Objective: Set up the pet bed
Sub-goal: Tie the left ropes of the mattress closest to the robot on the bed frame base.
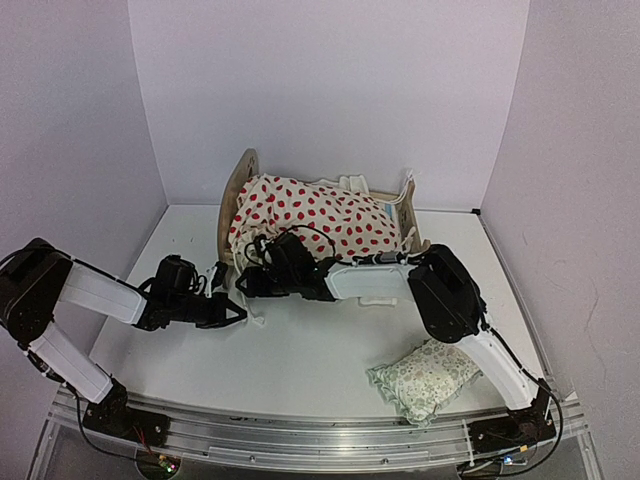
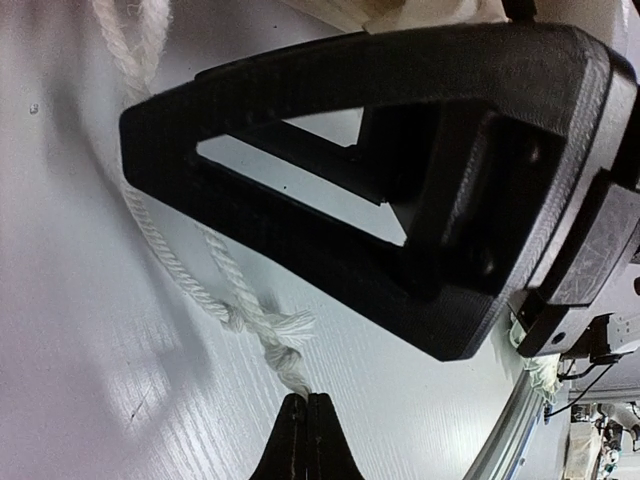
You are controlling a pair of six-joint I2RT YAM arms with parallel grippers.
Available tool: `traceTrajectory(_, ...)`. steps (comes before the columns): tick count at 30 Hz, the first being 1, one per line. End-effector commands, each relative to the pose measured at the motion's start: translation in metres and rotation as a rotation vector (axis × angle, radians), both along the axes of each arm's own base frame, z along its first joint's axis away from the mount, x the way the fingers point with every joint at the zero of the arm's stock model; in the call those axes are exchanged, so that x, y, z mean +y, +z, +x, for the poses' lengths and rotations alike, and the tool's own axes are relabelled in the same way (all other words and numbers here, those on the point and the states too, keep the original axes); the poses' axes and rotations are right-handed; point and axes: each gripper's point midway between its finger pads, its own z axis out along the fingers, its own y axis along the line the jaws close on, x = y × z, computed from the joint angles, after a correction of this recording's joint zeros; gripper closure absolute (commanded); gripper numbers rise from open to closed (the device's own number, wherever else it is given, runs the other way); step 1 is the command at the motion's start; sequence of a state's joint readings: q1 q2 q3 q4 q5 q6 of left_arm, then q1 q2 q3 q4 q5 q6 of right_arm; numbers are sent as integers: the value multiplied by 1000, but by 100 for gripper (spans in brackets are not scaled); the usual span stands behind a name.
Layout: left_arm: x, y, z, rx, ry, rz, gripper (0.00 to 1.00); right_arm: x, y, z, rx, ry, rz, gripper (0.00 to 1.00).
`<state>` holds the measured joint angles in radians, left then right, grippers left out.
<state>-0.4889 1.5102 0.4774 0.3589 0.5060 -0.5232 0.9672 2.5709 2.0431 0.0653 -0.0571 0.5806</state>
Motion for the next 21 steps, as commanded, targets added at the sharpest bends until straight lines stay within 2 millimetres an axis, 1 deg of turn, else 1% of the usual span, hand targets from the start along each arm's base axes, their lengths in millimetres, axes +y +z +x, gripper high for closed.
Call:
traceTrajectory(1, -6, 11, 3, -43, -28, -35, 100, 15, 10, 6, -25, -7, 52, 53)
traceTrajectory(6, -6, 13, 2, -49, -35, -37, 100, 22, 8, 9, -19, -9, 70, 64)
traceTrajectory(7, -6, 12, 2, -51, -35, -36, 100, 23, 9, 9, -19, -10, 73, 68)
traceTrajectory(14, -6, 11, 0, -52, -41, -38, 100, 23, 7, 10, -24, -14, 69, 87)
traceTrajectory(17, -5, 10, -1, -52, -38, -36, 100, 25, 8, 8, -19, -7, 75, 97)
traceTrajectory(19, -4, 11, 0, -54, -32, -33, 100, 25, 11, 7, -15, -1, 80, 100)
traceTrajectory(21, -3, 12, 0, -53, -29, -27, 95, 25, 15, 4, -13, 8, 85, 100)
